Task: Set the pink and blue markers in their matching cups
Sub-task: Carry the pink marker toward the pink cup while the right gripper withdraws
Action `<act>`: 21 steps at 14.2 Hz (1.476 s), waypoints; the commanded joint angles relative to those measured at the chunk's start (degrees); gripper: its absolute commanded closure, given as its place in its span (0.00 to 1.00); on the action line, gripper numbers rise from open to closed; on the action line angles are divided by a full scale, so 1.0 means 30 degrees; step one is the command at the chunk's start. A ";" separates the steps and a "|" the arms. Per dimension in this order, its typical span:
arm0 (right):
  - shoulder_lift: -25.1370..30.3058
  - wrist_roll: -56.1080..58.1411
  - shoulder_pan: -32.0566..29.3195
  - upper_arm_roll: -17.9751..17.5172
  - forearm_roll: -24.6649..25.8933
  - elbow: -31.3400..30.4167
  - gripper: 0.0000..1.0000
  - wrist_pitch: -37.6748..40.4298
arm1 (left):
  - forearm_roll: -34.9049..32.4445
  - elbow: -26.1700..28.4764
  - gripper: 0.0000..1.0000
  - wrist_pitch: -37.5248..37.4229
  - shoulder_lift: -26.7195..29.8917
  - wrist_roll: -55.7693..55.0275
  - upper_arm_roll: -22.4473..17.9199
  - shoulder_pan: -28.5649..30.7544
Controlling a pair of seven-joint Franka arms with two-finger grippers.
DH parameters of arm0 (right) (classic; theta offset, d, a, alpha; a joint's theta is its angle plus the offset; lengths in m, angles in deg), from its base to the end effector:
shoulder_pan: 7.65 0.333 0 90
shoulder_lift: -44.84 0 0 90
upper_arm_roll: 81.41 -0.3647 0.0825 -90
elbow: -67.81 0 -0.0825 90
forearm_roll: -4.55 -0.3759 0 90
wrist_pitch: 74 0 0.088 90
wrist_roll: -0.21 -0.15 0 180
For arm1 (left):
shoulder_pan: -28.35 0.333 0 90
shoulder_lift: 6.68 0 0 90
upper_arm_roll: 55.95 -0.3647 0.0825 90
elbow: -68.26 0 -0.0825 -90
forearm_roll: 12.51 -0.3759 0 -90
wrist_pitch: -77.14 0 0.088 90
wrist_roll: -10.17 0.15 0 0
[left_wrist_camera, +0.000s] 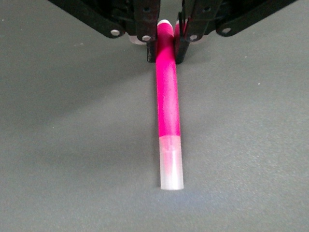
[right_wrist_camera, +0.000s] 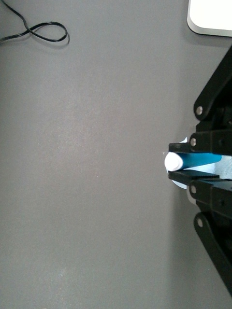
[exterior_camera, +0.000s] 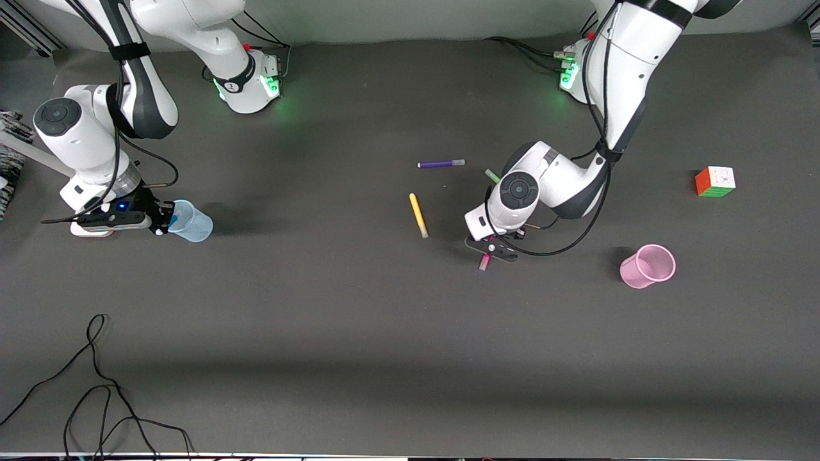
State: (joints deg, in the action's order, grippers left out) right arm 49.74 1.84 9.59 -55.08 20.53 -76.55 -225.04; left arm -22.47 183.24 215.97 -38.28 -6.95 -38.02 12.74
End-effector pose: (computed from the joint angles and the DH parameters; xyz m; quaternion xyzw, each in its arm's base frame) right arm 0.4686 -0.0732 0.3378 0.9922 0.0490 0.0917 0.0688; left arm 0.5117 -0.3290 0.1862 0.9796 -0.1927 -0.0574 0.0043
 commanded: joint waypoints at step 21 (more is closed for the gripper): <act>0.0799 -0.0074 0.0170 -0.5084 -0.4711 1.3159 0.00 1.8370 | 0.0804 -0.7444 1.00 -1.9349 0.3683 0.4947 -0.0087 0.9982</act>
State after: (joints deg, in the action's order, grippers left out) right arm 52.79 1.80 10.15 -68.41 6.82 -42.52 -175.88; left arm -17.55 162.31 160.07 -24.34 7.48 -38.44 43.61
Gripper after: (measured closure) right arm 0.000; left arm 0.824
